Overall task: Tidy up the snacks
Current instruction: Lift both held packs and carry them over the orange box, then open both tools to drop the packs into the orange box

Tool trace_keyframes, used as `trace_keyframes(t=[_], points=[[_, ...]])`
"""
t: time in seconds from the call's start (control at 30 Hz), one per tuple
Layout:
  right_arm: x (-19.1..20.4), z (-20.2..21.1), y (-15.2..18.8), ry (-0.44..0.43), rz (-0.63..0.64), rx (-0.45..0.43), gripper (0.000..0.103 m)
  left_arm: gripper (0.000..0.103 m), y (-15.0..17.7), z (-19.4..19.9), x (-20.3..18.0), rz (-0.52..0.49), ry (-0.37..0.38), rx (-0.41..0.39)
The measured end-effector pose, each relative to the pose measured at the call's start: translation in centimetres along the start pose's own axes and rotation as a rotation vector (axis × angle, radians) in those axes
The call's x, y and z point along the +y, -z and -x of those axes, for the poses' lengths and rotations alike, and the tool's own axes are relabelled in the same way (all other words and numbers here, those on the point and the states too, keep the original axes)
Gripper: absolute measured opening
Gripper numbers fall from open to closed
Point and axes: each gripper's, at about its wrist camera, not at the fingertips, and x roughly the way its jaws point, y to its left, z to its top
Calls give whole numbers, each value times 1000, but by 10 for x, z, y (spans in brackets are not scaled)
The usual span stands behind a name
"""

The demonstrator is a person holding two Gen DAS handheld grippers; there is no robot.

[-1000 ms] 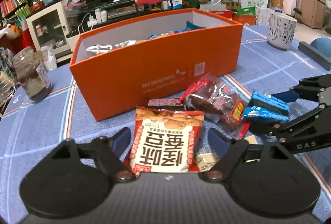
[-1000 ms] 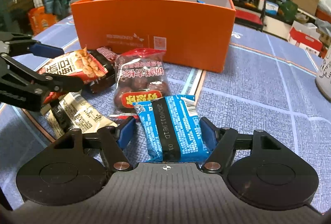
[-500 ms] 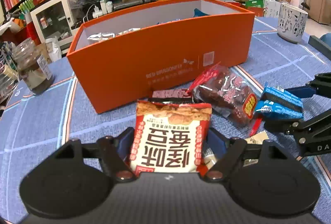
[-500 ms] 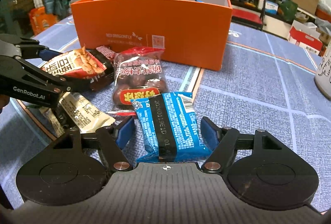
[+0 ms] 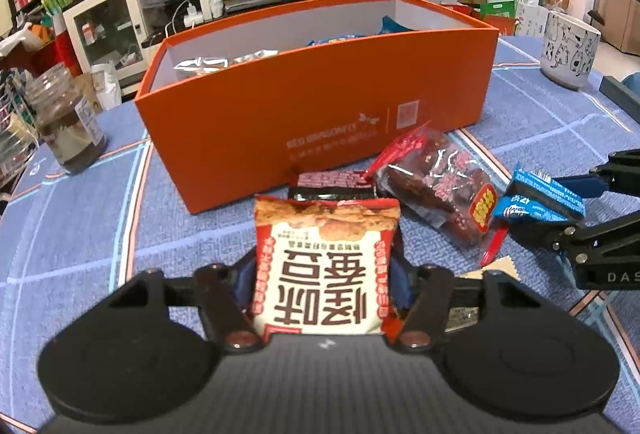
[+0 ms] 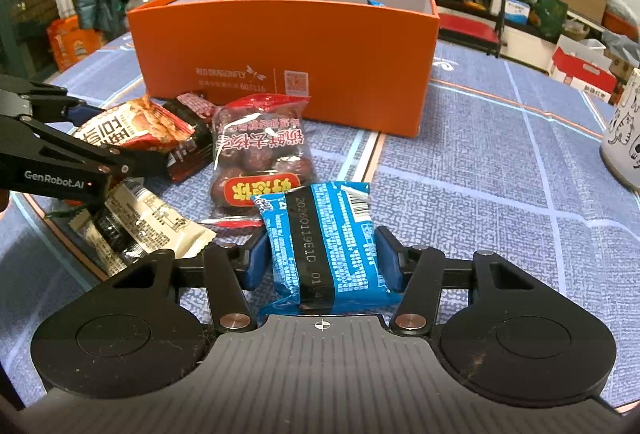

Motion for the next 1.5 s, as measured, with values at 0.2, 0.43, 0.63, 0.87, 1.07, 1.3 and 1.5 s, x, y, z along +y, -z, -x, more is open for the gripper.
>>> trace_keyframes(t=[0.2,0.43,0.63,0.87,1.07,1.3,1.5], points=[[-1,3,0,7,13,-5,39,59,0,10,7,28,7,-22],[4,14,-4,32,55,-43,39,59,-2,26,9,27,1,-60],[8,22,-7,53,74,-62,39,59,-5,38,11,37,-20,-90],[13,56,-25,22,44,-154,39,59,-17,65,20,92,2,-148],[4,80,-68,3,-21,-253,39,59,-52,85,44,132,-6,-218],[-1,61,-155,22,-24,-306,39,59,-127,51,62,125,-81,-244],[-6,-2,-211,89,-29,-203,54,71,-164,10,61,75,-133,-229]])
